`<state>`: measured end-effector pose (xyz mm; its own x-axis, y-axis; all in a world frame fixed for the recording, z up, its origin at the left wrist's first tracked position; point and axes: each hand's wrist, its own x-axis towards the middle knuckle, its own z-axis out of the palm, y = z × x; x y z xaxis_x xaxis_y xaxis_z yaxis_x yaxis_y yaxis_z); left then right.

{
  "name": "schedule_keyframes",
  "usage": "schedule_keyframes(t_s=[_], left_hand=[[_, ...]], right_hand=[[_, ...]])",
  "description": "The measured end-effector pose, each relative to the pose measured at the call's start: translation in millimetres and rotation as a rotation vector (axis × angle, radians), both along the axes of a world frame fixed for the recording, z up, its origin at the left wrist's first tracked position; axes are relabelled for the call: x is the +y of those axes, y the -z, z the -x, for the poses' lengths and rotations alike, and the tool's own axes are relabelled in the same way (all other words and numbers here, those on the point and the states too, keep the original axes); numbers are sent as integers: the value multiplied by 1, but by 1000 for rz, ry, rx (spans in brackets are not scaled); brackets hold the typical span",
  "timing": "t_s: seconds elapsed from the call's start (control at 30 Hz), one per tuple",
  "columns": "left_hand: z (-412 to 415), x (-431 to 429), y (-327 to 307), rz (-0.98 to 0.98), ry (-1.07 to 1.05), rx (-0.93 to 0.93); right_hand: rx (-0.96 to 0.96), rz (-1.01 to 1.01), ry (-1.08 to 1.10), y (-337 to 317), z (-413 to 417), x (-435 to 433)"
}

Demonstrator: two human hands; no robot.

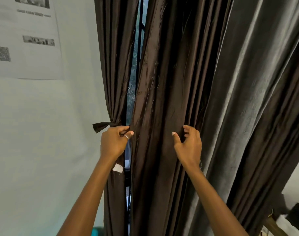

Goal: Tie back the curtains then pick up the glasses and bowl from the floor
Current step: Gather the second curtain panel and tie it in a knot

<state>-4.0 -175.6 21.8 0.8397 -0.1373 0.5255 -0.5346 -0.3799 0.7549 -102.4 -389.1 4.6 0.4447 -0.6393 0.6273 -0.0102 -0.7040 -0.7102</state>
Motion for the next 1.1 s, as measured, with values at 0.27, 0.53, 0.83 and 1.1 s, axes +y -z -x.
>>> schedule_keyframes(t_s=[0.27,0.53,0.83,1.1], left_hand=[[-5,2,-3,-43,-80,8],[-5,7,-9,-81,-236,-1],[15,-28,5,-23,-312,-54],[43,-87,8,-72,-65,-145]], right_hand=[[103,-41,-42,-13,-5,-32],[226,-45,-22,-21,-1,-97],[79,102,-24,-4,10,-90],[-40,252,-298,14,5,-36]])
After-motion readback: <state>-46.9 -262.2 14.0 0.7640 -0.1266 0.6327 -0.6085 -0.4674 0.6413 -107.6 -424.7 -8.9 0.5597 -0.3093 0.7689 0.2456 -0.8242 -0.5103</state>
